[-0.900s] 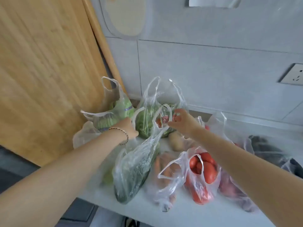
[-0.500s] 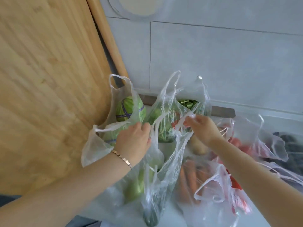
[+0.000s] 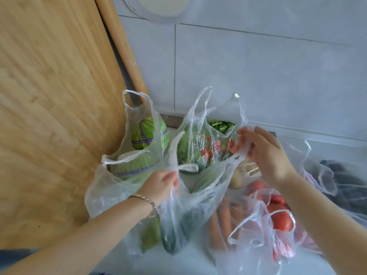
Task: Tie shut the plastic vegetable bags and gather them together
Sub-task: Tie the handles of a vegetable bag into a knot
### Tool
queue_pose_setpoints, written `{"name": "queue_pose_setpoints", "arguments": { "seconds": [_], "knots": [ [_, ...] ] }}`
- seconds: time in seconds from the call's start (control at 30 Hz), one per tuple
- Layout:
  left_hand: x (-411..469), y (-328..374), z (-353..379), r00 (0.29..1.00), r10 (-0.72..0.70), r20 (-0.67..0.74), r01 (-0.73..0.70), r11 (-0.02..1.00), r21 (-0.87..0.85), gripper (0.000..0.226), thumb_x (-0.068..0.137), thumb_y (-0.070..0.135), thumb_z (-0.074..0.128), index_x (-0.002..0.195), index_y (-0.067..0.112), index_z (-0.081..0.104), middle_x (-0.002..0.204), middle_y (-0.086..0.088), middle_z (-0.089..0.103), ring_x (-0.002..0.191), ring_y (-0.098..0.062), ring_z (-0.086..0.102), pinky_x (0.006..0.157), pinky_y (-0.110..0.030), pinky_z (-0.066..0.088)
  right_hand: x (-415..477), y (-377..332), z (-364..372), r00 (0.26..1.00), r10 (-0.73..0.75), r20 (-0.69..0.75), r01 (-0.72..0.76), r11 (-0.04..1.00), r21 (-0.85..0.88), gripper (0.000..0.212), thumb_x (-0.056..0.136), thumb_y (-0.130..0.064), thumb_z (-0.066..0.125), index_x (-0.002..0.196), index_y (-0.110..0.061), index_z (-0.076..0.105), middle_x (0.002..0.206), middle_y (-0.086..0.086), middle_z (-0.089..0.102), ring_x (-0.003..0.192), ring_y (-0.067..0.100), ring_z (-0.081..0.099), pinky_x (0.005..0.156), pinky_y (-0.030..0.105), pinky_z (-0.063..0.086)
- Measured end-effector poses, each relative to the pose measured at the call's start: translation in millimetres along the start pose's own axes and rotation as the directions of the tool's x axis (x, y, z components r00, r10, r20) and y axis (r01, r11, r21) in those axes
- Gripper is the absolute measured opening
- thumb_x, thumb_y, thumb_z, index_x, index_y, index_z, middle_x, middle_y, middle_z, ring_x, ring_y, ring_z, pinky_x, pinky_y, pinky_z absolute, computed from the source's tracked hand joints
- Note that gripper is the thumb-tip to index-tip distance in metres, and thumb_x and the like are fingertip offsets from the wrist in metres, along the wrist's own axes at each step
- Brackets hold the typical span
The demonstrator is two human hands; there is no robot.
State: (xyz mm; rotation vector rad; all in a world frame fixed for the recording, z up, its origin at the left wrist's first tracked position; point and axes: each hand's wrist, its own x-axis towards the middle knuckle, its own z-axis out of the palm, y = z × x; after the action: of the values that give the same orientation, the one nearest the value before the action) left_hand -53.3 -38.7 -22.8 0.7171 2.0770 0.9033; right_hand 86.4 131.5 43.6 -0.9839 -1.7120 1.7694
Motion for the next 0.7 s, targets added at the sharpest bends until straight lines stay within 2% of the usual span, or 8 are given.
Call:
{"name": "queue_pose_setpoints", "arguments": {
  "seconds": [0.1, 0.17, 0.23, 0.3, 0.37, 0.53, 0.6, 0.7],
  "knots": [
    [-5, 7, -13, 0.960, 0.032, -0.279, -0.135, 0.925, -0.357, 0.044, 0.097, 0.026, 0.032, 0.065, 0.007, 0.054, 0.075, 0.005, 0.065, 0.061, -0.001, 0.053, 0.064, -0.024, 0.037, -21, -11, -11, 0.994, -0.109, 0.003, 0.109, 0.994, 0.028, 0.033, 0.097, -0.008, 0.033, 0.082, -0.027, 0.055, 0.059, 0.000, 0.055, 0.052, 0.018, 0.051, 0.055, 0.028, 0.040],
    [-6, 15, -17, 0.965, 0.023, -0.259, -0.200, 0.706, -0.680, 0.052, 0.098, 0.028, 0.028, 0.054, 0.013, 0.051, 0.054, 0.006, 0.060, 0.047, -0.006, 0.054, 0.069, -0.030, 0.043, -31, -18, -14, 0.995, -0.093, 0.038, 0.089, 0.993, 0.075, 0.036, 0.098, -0.008, 0.031, 0.083, -0.028, 0.056, 0.064, 0.003, 0.046, 0.051, 0.016, 0.042, 0.046, 0.020, 0.035],
    [-8, 25, -13, 0.983, 0.041, -0.177, -0.173, 0.512, -0.841, 0.063, 0.096, 0.035, 0.026, 0.039, 0.020, 0.047, 0.038, 0.006, 0.041, 0.036, -0.010, 0.043, 0.062, -0.035, 0.051, -34, -18, -13, 0.997, 0.005, 0.077, -0.012, 0.996, 0.087, 0.040, 0.096, -0.010, 0.032, 0.082, -0.034, 0.061, 0.065, 0.001, 0.035, 0.059, 0.015, 0.031, 0.050, 0.023, 0.025],
    [-14, 34, 0, 0.985, 0.101, -0.139, -0.171, 0.532, -0.829, 0.059, 0.091, 0.045, 0.033, 0.039, 0.021, 0.045, 0.037, 0.004, 0.034, 0.035, -0.010, 0.036, 0.051, -0.029, 0.053, -36, -11, -12, 0.991, 0.061, 0.121, -0.069, 0.996, 0.063, 0.041, 0.094, -0.016, 0.035, 0.081, -0.040, 0.066, 0.062, -0.001, 0.029, 0.062, 0.015, 0.026, 0.054, 0.026, 0.022],
    [-24, 40, 13, 0.982, 0.152, -0.114, -0.181, 0.554, -0.813, 0.049, 0.088, 0.044, 0.040, 0.046, 0.018, 0.047, 0.041, 0.005, 0.036, 0.037, -0.009, 0.035, 0.045, -0.023, 0.047, -39, 0, -9, 0.986, 0.102, 0.132, -0.110, 0.993, 0.052, 0.038, 0.097, -0.016, 0.034, 0.089, -0.036, 0.066, 0.058, -0.004, 0.031, 0.059, 0.012, 0.029, 0.052, 0.022, 0.027],
    [-29, 51, 39, 0.996, 0.084, -0.019, -0.065, 0.578, -0.814, 0.021, 0.090, 0.008, 0.044, 0.081, -0.002, 0.061, 0.047, 0.007, 0.058, 0.035, -0.001, 0.035, 0.036, -0.011, 0.029, -41, 35, -8, 0.975, 0.213, 0.054, -0.216, 0.975, 0.057, 0.029, 0.097, -0.006, 0.038, 0.114, -0.016, 0.059, 0.062, -0.004, 0.041, 0.057, 0.010, 0.034, 0.049, 0.015, 0.030],
    [-27, 54, 47, 1.000, 0.026, 0.012, -0.004, 0.560, -0.828, 0.017, 0.088, 0.001, 0.047, 0.083, 0.000, 0.064, 0.045, 0.005, 0.059, 0.036, -0.001, 0.037, 0.037, -0.010, 0.031, -42, 46, -6, 0.967, 0.253, 0.030, -0.254, 0.967, 0.039, 0.029, 0.094, 0.001, 0.040, 0.111, -0.009, 0.061, 0.061, -0.005, 0.044, 0.055, 0.009, 0.035, 0.045, 0.013, 0.031],
    [-22, 57, 53, 0.997, -0.056, 0.057, 0.077, 0.498, -0.864, 0.016, 0.083, -0.003, 0.053, 0.075, 0.001, 0.065, 0.044, 0.003, 0.057, 0.034, -0.003, 0.042, 0.036, -0.013, 0.036, -45, 57, 3, 0.941, 0.325, 0.095, -0.318, 0.945, -0.083, 0.031, 0.092, 0.003, 0.039, 0.084, -0.015, 0.063, 0.056, -0.001, 0.038, 0.048, 0.008, 0.033, 0.041, 0.012, 0.027]
  ]
}}
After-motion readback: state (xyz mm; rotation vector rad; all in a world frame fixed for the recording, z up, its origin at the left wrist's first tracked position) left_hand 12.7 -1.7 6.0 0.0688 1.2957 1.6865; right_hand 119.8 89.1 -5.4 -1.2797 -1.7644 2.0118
